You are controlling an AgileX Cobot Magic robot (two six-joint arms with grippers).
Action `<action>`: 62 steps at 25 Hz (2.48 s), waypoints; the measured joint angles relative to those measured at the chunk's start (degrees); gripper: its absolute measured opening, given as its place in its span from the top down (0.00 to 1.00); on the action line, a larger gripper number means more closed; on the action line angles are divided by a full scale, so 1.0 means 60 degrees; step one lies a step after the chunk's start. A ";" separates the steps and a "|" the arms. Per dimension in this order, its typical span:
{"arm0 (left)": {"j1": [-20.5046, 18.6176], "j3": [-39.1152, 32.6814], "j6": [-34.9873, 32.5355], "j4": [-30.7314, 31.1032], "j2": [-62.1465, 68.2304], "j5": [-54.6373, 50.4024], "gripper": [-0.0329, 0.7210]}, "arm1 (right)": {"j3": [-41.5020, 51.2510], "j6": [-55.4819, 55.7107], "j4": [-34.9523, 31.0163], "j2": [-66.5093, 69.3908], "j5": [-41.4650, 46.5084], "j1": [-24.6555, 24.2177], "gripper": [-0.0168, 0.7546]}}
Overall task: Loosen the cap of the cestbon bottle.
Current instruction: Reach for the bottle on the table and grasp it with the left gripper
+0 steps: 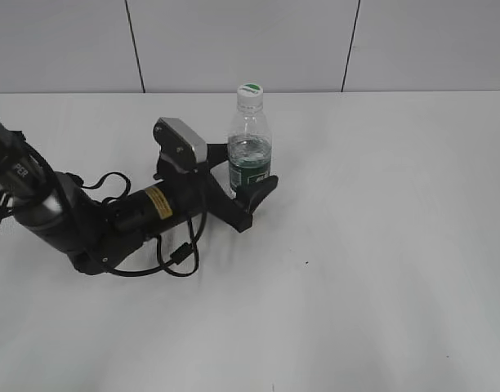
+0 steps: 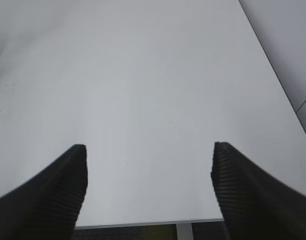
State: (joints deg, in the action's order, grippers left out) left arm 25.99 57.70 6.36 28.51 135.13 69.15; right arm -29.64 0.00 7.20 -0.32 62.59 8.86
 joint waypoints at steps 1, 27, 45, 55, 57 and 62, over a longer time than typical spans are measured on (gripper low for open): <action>0.0010 0.0078 0.0000 -0.0010 0.0000 -0.0008 0.17 | 0.0000 0.0000 0.0000 0.0000 0.0000 0.0000 0.21; 0.0018 0.0863 0.0484 -0.0273 0.0346 -0.0003 0.19 | 0.0000 0.0000 0.0000 0.0000 0.0000 0.0000 0.21; 0.0174 0.0951 0.0504 -0.0253 0.0396 -0.0331 0.20 | 0.0000 0.0000 0.0000 0.0000 0.0000 0.0000 0.21; 0.0187 0.0951 0.0504 -0.0322 0.0396 -0.0098 0.42 | 0.0000 0.0000 0.0000 0.0000 0.0000 0.0000 0.21; 0.0187 0.0951 0.0504 -0.0322 0.0396 -0.0098 0.42 | 0.0000 0.0000 0.0000 0.0000 0.0000 0.0000 0.21; 0.0187 0.0951 0.0504 -0.0239 0.0396 -0.0098 0.42 | 0.0000 0.0000 0.0000 0.0000 0.0000 0.0000 0.21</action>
State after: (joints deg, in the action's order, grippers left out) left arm 27.11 63.41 9.39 27.08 137.51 68.56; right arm -29.64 0.00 7.20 -0.32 62.59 8.86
